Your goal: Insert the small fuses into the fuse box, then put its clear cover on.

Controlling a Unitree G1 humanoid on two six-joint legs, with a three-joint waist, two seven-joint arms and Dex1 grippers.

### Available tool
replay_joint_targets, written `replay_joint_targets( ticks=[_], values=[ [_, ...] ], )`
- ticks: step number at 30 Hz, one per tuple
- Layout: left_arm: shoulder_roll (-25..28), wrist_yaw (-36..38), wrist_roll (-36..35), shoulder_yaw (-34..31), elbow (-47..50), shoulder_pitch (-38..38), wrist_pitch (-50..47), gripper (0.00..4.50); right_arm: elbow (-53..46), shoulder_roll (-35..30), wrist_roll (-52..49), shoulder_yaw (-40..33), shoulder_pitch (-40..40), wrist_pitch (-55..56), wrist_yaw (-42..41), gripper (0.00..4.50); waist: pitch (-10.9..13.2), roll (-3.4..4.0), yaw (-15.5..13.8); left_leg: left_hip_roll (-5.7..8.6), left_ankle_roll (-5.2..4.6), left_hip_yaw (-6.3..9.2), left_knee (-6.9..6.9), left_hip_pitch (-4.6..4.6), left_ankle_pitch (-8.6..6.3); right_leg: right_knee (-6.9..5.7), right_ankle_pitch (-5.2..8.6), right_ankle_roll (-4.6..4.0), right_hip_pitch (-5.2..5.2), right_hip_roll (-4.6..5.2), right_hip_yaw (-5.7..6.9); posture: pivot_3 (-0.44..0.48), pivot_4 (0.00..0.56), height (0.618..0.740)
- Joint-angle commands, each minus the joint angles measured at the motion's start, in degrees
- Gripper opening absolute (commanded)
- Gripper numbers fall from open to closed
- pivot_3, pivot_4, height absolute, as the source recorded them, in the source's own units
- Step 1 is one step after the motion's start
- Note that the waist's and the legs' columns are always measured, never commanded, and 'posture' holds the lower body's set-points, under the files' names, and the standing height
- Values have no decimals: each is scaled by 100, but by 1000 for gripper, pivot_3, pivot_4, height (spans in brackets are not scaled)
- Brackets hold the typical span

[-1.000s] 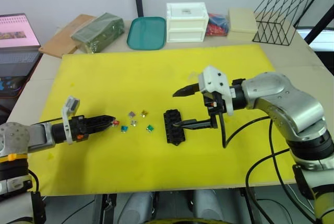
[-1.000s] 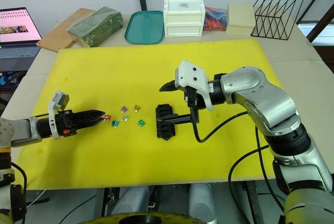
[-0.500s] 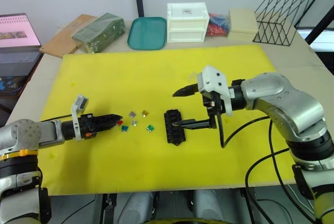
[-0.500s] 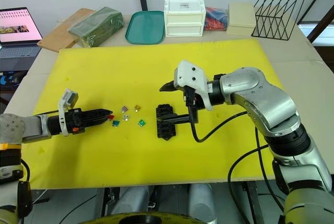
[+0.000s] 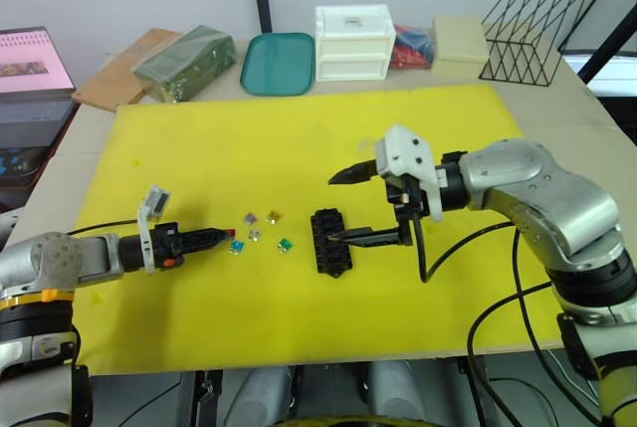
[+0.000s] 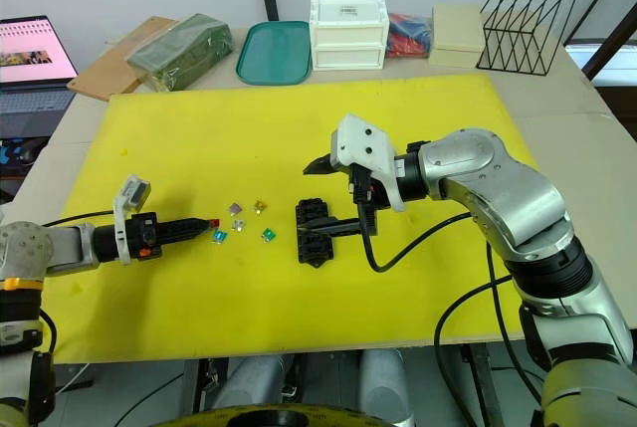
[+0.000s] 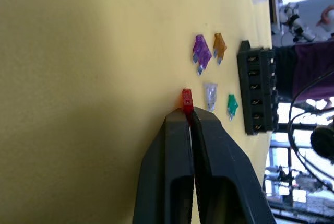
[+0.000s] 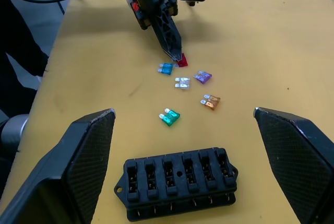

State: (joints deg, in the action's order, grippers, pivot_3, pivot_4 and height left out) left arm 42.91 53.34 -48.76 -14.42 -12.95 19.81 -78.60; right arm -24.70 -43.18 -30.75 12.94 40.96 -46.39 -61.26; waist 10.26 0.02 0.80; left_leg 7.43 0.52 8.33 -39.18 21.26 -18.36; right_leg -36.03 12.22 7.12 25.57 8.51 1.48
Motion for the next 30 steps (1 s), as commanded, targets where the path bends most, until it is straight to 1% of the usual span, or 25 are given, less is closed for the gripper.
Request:
replay_joint_targets(
  ticks=[1, 3, 6, 8, 9, 12, 16, 19, 23, 26, 29, 30],
  values=[
    [139, 57, 190, 140, -86, -206, 131, 32, -154, 9, -70, -115, 204, 43, -37, 4500, 0, 0, 2, 0, 0, 0, 0, -1, 0, 0, 0, 0, 0, -1, 0, 0, 150, 740],
    [203, 117, 150, 24, -85, -191, 220, 32, -147, 5, -72, -118, 211, 42, -45, 4500, 0, 0, 4, -2, 0, -1, 1, -1, 0, 0, 0, 0, 0, -1, -1, 0, 150, 740],
    [318, 342, 49, -238, 201, -237, 618, 32, -158, -17, -111, -160, 192, -1, -47, 4500, 0, 0, 17, -3, 0, -1, 1, -1, 0, 0, 0, 0, 1, -2, -1, 0, 150, 740],
    [322, 535, -80, -556, 849, -300, 1201, 32, -159, -12, -333, -327, 188, -219, -15, 4500, 2, -3, 10, -6, 0, -1, 1, 1, 0, 1, 0, -1, 3, -2, -2, 0, 150, 740],
    [346, 578, -143, -608, 1182, -324, 1328, 32, -157, -6, -447, -406, 196, -321, 5, 4500, 3, -5, -6, -6, 1, -1, 1, 5, 0, 1, 0, -1, 5, 0, -2, 0, 150, 740],
    [525, 936, -32, -406, 2216, -648, 1908, 32, -80, 58, -994, -726, 321, -903, 135, 4500, 4, -8, -28, -3, 1, 0, 0, 11, 0, 7, -1, -2, 5, 5, -1, 0, 150, 740],
    [583, 1151, -49, -179, 3083, -779, 2381, 32, 103, 135, -1701, -1056, 642, -1786, 363, 4500, 4, -7, -28, -1, -2, -2, 1, 10, -1, 13, -1, -2, 2, 5, -2, 0, 150, 740],
    [457, 1153, 4, 132, 3597, -515, 2804, 32, 317, 279, -2096, -1243, 956, -2439, 697, 4500, 5, -8, -32, -4, -2, -2, 0, 10, -1, 13, -4, -6, 2, 6, -2, 0, 150, 740],
    [163, 1052, 76, 555, 3807, -2, 3181, 32, 414, 447, -2554, -1290, 1244, -3230, 1032, 4500, 4, -9, -38, -4, -2, -3, 1, 10, -1, 14, -4, -6, 1, 6, -1, 0, 150, 740],
    [-38, 909, -41, 725, 3870, 390, 3200, 32, 494, 585, -2761, -1351, 1404, -3602, 1276, 4500, 4, -9, -26, -4, -3, -4, 1, 11, -2, 16, -4, -6, 1, 5, -1, 0, 150, 740],
    [-229, 800, -34, 853, 3824, 708, 3257, 0, 505, 632, -2841, -1332, 1489, -3741, 1395, 3879, 4, -9, -24, -4, -3, -4, 1, 11, -2, 14, -4, -5, 2, 3, -1, 0, 150, 740],
    [-279, 775, -15, 888, 3802, 772, 3289, 0, 510, 652, -2858, -1320, 1517, -3769, 1427, 3564, 4, -9, -25, -4, -3, -4, 1, 11, -1, 14, -4, -5, 2, 2, -1, 0, 150, 740]
  ],
)
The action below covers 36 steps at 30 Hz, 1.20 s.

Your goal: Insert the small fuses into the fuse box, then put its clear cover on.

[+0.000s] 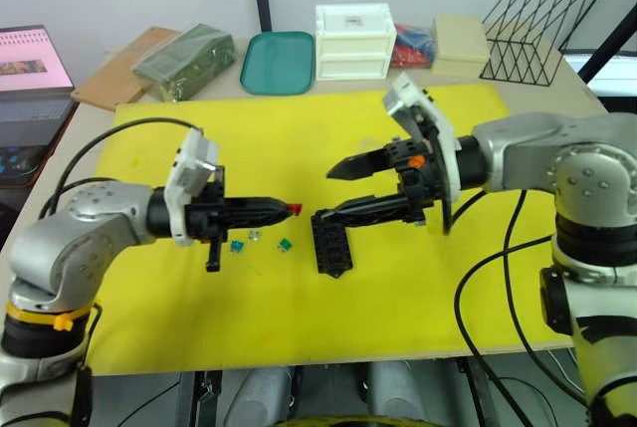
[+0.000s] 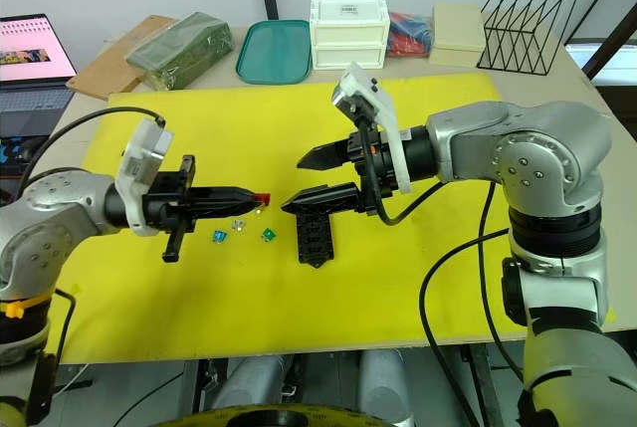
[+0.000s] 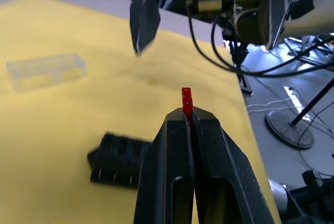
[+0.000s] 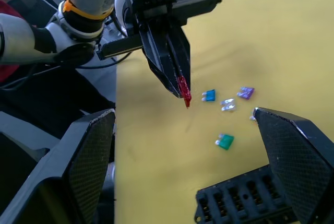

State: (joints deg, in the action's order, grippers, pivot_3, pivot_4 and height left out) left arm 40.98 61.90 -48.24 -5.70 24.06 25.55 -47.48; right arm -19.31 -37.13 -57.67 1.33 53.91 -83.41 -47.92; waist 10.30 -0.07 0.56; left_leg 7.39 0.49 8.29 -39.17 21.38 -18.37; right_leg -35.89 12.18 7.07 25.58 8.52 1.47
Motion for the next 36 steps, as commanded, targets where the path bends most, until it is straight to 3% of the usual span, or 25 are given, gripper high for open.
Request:
replay_joint_targets(
  ticks=[1, 5, 31, 32, 33, 36],
  values=[
    [-125, -93, -52, 51, 82, 252, 207, 0, -18, 65, -180, -145, 252, -86, 116, 3185, 0, 0, 1, 1, 0, -1, 0, 0, 0, 0, 0, 0, 0, 0, 0, 0, 150, 740],
    [-192, -128, -43, 141, 54, 354, 245, 0, -7, 64, -150, -56, 325, -43, 168, 1835, 0, 0, 6, 0, 0, -1, 0, -1, 0, 0, 0, 0, 0, -2, 0, 0, 150, 740],
    [-192, -304, -51, 251, 55, 341, 246, 0, -31, -103, 121, 258, 317, 372, 54, 1835, 0, 0, 1, 1, 0, -1, 0, 0, 0, 0, 0, 1, 0, -4, 0, 0, 150, 740],
    [-186, -301, -46, 252, 58, 334, 246, 0, -34, -109, 126, 261, 316, 376, 48, 1481, 0, 0, 2, 1, 0, -1, 0, 0, 0, 0, 0, 0, 0, -4, 0, 0, 150, 740],
    [-179, -298, -43, 253, 61, 328, 246, 0, -36, -116, 131, 263, 315, 381, 39, 1481, 0, 0, 2, 1, 0, -1, 0, 0, 0, 0, 0, 0, 0, -4, 0, 0, 150, 740],
    [-165, -299, -48, 244, 75, 307, 245, 0, -44, -136, 143, 271, 305, 395, 18, 749, 0, 0, 2, 1, 0, -1, 0, 0, 0, 0, 0, 1, 0, -4, 0, 0, 150, 740]
  ],
)
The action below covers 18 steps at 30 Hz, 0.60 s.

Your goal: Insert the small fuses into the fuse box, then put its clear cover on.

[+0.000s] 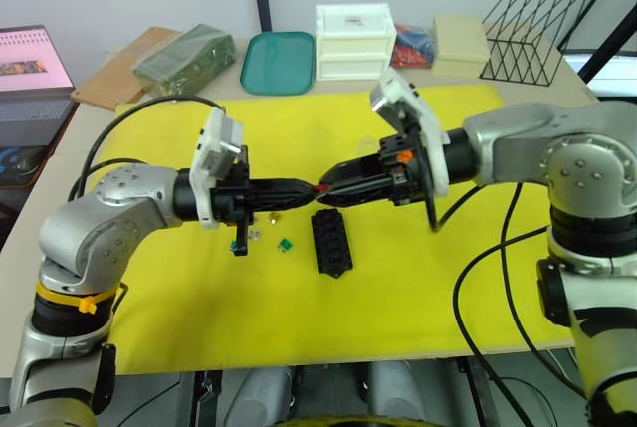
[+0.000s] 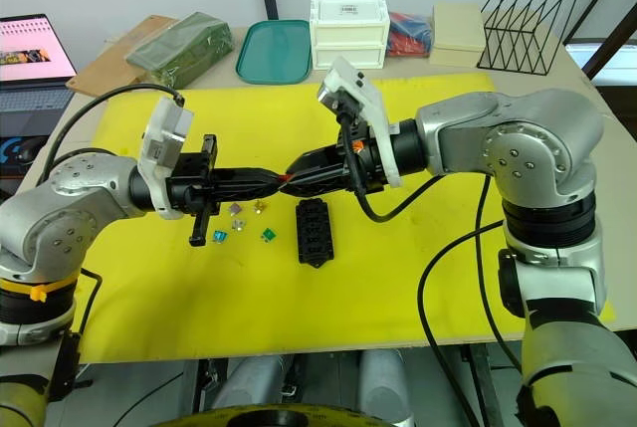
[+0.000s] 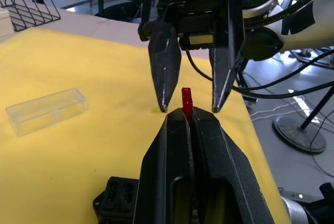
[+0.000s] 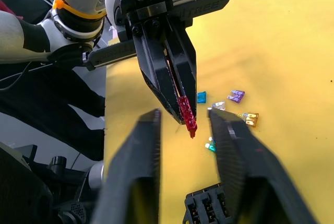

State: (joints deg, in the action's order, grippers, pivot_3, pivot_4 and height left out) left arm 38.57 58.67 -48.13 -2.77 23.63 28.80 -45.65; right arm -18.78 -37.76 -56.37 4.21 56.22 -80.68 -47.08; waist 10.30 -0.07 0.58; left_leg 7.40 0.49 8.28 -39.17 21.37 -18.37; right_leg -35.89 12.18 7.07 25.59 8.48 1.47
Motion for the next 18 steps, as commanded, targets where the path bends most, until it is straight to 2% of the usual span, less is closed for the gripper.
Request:
replay_joint_targets(
  ticks=[1, 2, 3, 12, 15, 18],
  values=[
    [79, 22, -57, -49, 119, -20, 63, 0, -95, -78, 20, -13, 73, 129, -72, 464, 0, 0, -1, 0, 0, 0, 0, 0, 0, 0, 0, 0, 0, 0, 0, 0, 150, 740],
    [83, 19, -59, -49, 118, -21, 60, 0, -91, -87, 30, -7, 71, 141, -81, 101, 0, 0, -2, 0, 0, 0, 0, 0, 0, 0, 0, 0, 0, 0, 0, 0, 150, 740],
    [88, 16, -66, -54, 124, -28, 58, 0, -95, -91, 32, -4, 69, 146, -85, 40, 0, 0, -1, 0, 0, 0, 0, 0, 0, 0, 0, 0, 0, 0, 0, 0, 150, 740],
    [93, -74, -45, -38, 93, 5, 17, 0, -150, -119, 67, 53, 64, 211, -193, 40, 0, 0, -3, 0, 0, 0, 0, 0, 0, 1, 0, 0, 0, 0, 0, 0, 150, 740],
    [302, -146, 217, 214, 23, 65, -188, 0, -285, -183, 160, 156, 6, 379, -263, 40, 0, 0, -3, 0, 0, 0, 0, 0, 0, 1, 0, 0, 0, 0, 0, 0, 150, 740],
    [604, 28, 886, 640, 12, -171, 253, 692, -566, -475, 587, 531, -198, 879, -496, 0, 1, 1, 8, 0, -1, -3, 1, 0, 0, 1, 0, 0, 0, 0, 0, 0, 150, 740]
  ],
)
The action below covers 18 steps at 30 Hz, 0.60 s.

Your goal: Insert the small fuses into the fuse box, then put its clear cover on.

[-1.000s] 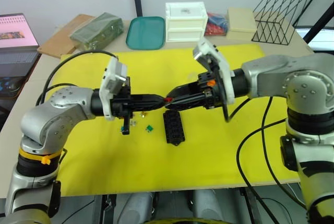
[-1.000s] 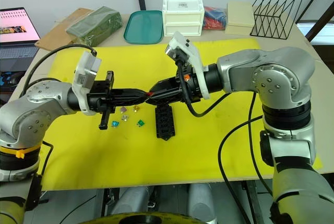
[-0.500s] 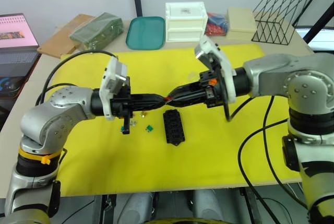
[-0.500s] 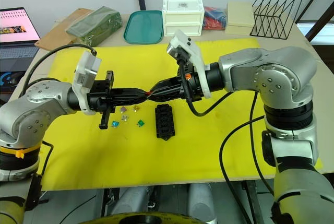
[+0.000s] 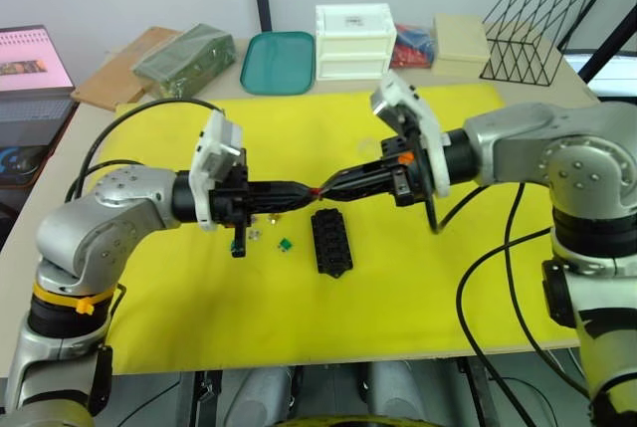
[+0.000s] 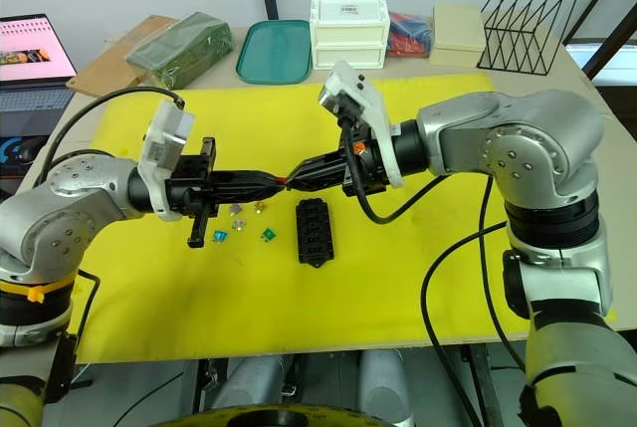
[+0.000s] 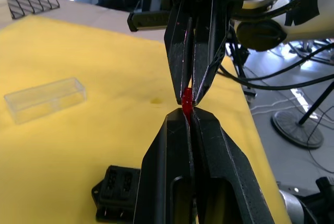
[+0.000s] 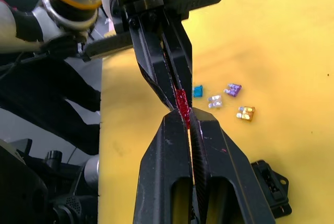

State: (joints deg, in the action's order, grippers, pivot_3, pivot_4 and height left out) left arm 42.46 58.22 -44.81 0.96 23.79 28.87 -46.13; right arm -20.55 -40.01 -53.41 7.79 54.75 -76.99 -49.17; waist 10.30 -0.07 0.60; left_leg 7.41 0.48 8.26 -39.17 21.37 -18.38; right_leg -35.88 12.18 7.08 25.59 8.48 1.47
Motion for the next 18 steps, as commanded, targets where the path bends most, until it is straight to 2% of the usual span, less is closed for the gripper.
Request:
replay_joint_targets(
  ticks=[1, 6, 11, 18],
  values=[
    [305, 149, 765, 390, -12, -273, 492, 1008, -493, -383, 475, 342, -137, 711, -394, 0, 1, 1, 4, 0, 0, -1, 1, 0, 0, 0, 0, 0, 1, 0, 0, 0, 150, 740],
    [501, 484, 1391, 688, -106, -620, 1215, 2743, -664, -686, 952, 759, -408, 1278, -729, 0, 1, -1, -10, -1, 0, -1, 2, 1, 0, 2, 0, 1, 2, -2, 0, 0, 150, 740],
    [599, 755, 1798, 919, -70, -1266, 1788, 4464, -907, -881, 2072, 1649, -980, 2472, -1050, 0, 2, -1, -4, -3, -3, -2, 10, -1, -2, 12, 1, 1, 1, -3, 0, 0, 150, 740],
    [320, 542, 2150, 1047, -120, -1404, 2050, 4490, -859, -930, 2742, 1917, -1322, 3228, -1456, 0, 3, -2, -37, -1, -4, -2, 2, -1, -2, 16, -3, 6, -6, -2, 0, 0, 150, 740]
  ],
)
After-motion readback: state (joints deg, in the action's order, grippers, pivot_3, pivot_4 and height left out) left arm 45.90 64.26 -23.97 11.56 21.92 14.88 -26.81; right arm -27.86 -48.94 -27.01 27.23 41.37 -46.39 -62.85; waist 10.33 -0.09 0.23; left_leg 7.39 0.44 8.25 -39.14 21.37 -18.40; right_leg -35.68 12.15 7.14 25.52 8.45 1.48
